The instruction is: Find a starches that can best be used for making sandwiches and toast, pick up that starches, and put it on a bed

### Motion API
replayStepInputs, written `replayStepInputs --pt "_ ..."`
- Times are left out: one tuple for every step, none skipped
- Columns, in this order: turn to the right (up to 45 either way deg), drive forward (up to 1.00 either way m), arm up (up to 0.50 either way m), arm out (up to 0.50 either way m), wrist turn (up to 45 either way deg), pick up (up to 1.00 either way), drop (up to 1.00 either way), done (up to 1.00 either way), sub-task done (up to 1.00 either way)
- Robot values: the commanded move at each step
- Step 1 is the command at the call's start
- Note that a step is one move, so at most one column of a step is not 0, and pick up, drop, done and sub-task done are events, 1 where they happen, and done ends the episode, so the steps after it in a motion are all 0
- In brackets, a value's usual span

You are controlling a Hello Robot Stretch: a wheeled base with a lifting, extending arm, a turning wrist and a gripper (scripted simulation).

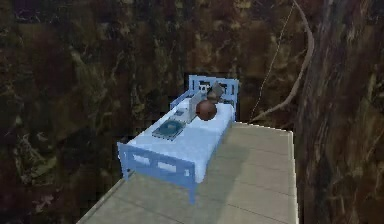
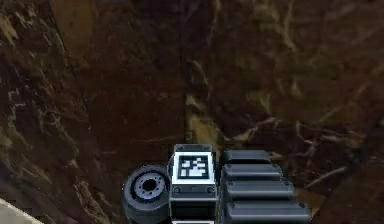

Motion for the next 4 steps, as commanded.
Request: replayStepInputs --pt "0.0 0.30 0.00 0.00 0.0 0.00 0.00 0.00 0.00" --pt "18.0 0.00 0.00 0.00 0.0 0.00 0.00 0.00 0.00" --pt "0.0 1.00 0.00 0.00 0.0 0.00 0.00 0.00 0.00" --pt "3.0 0.00 0.00 0.00 0.0 0.00 0.00 0.00 0.00"
